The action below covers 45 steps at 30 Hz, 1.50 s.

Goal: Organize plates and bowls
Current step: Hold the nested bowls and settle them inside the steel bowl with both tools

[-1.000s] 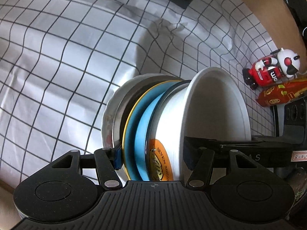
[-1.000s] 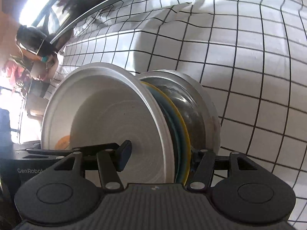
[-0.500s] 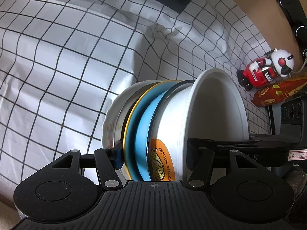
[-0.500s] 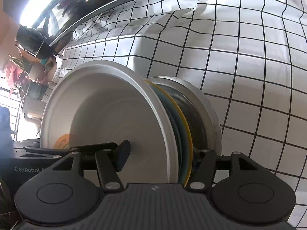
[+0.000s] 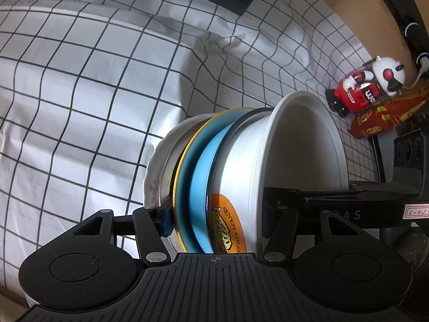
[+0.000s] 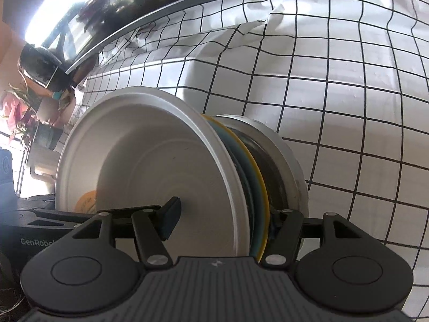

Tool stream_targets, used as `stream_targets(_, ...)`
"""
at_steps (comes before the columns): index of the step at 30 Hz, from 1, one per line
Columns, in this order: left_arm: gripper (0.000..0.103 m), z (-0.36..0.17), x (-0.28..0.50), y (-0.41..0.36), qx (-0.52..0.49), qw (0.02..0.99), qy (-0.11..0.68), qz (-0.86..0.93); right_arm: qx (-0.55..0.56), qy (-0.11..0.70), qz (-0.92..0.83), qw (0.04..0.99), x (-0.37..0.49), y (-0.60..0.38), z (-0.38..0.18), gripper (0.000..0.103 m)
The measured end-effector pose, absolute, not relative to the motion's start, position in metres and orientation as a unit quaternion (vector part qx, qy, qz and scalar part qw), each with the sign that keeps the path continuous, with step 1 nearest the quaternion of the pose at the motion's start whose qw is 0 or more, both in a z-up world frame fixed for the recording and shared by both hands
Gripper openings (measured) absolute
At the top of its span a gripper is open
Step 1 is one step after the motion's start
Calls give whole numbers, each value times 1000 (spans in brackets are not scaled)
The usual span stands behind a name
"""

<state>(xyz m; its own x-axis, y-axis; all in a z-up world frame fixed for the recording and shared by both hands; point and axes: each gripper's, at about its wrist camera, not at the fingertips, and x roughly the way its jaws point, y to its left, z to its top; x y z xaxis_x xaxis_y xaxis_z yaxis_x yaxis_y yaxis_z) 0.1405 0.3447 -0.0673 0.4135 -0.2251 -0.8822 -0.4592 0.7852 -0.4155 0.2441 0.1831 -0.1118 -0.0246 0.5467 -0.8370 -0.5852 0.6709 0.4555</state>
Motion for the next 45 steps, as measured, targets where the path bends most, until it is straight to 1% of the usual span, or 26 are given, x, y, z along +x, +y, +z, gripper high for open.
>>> stream_targets(6, 61, -69, 146, 352, -312, 777, 545, 52, 3, 585, 381, 716, 237, 182, -112, 62)
stream_targets(10, 57, -70, 153, 365, -331, 757, 561, 48, 10, 610, 357, 707, 239, 187, -113, 62)
stream_targets(13, 58, -71, 155, 374, -354, 737, 574, 46, 9, 624, 349, 699, 240, 189, -113, 62)
stream_targets(16, 53, -73, 156, 376, -362, 727, 581, 49, -13, 617, 349, 705, 232, 188, -106, 61)
stream_targets(18, 51, -74, 155, 376, -361, 726, 583, 55, -35, 595, 341, 727, 226, 183, -96, 62)
stream_targets(19, 45, -75, 155, 377, -363, 724, 583, 56, -29, 597, 337, 728, 228, 180, -95, 60)
stream_targets(20, 41, -77, 154, 377, -365, 722, 585, 55, -9, 603, 334, 725, 232, 174, -95, 59)
stream_targets(21, 41, -78, 155, 377, -365, 721, 587, 55, 8, 609, 331, 721, 235, 169, -95, 59)
stream_targets(23, 40, -79, 155, 377, -366, 721, 586, 55, 21, 613, 327, 719, 236, 165, -96, 59)
stream_targets(28, 41, -75, 155, 375, -358, 724, 587, 60, 4, 604, 320, 730, 227, 169, -96, 60)
stream_targets(31, 41, -72, 154, 376, -362, 724, 585, 61, 31, 608, 319, 727, 232, 166, -101, 60)
stream_targets(34, 41, -69, 152, 378, -363, 722, 586, 59, 36, 601, 317, 733, 231, 165, -103, 58)
stream_targets(38, 41, -67, 150, 380, -363, 716, 593, 59, -25, 575, 313, 755, 219, 182, -93, 58)
stream_targets(41, 41, -64, 150, 380, -352, 721, 595, 55, -11, 577, 306, 757, 224, 177, -81, 58)
stream_targets(45, 42, -62, 153, 385, -353, 727, 588, 46, -15, 554, 303, 775, 222, 167, -57, 58)
